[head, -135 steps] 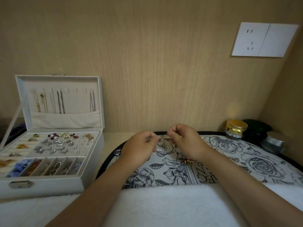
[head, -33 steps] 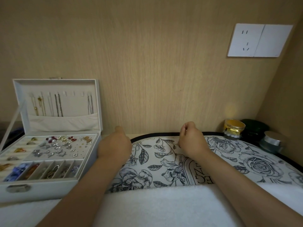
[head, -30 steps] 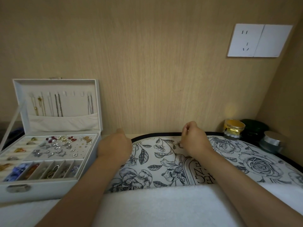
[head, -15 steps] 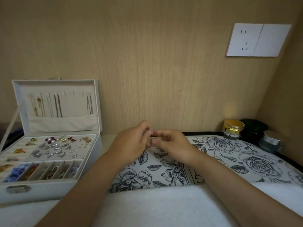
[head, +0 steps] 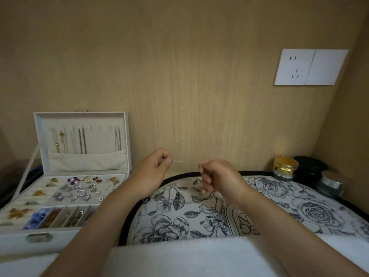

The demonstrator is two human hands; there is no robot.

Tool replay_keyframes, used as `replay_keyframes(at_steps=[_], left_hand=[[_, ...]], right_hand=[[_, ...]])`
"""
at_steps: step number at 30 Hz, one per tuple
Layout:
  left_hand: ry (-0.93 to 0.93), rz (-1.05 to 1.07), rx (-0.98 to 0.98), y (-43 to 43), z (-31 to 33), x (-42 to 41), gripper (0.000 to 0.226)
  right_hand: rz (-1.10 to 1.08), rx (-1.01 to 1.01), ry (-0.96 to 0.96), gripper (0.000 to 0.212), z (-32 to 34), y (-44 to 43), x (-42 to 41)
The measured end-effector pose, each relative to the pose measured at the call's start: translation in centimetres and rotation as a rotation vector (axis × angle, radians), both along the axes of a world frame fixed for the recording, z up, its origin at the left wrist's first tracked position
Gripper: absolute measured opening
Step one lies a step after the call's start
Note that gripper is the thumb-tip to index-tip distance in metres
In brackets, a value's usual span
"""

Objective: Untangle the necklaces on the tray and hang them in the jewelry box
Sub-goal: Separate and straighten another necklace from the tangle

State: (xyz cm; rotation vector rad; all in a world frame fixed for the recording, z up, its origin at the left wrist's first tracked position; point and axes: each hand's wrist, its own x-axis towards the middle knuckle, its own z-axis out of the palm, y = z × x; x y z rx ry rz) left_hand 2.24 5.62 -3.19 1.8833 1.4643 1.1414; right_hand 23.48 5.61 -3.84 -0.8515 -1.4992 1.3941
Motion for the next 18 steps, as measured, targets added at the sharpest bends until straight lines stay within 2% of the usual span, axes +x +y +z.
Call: replay_keyframes(at_steps=[4,6,7,9,11,13,15,18], left_hand=[[0.282,-0.092,-0.031,-0.9,2.2,-2.4,0.014],[0.266,-0.157,-0.079,-1.2,3.3,-3.5,0.017],[0.177,-0.173,-0.12,-1.4,3.8,-3.9,0.023],[-0.134,-0.213,-0.19,-1.8,4.5,-4.8,0.034],[-0.492,-0.24,-0.204,-2.3,5.1,-5.6,0.034],[-0.755,-0.224,-0.185,-2.4,5.4,-6.6,0.031],[-0.896,-0.175,-0.164,-2.5,5.6,-7.7,0.03],[-0.947,-0.087,-0.185,-2.6,5.7,-9.6,0.029]], right_hand=[[-0.08,0.099,-0.147,0.027,2.1,-0.1,-0.9],[-0.106,0.136,-0.178,0.031,3.4,-0.1,-2.0],[-0.112,0.146,-0.182,0.032,4.1,-0.1,-2.6],[-0.102,0.147,-0.176,0.034,5.3,0.1,-3.6],[-0.077,0.152,-0.2,0.032,6.1,0.2,-4.7],[-0.052,0.163,-0.246,0.028,6.5,0.3,-5.8],[-0.054,0.17,-0.267,0.024,6.6,0.3,-7.1],[-0.089,0.227,-0.279,0.021,6.9,0.5,-9.4]])
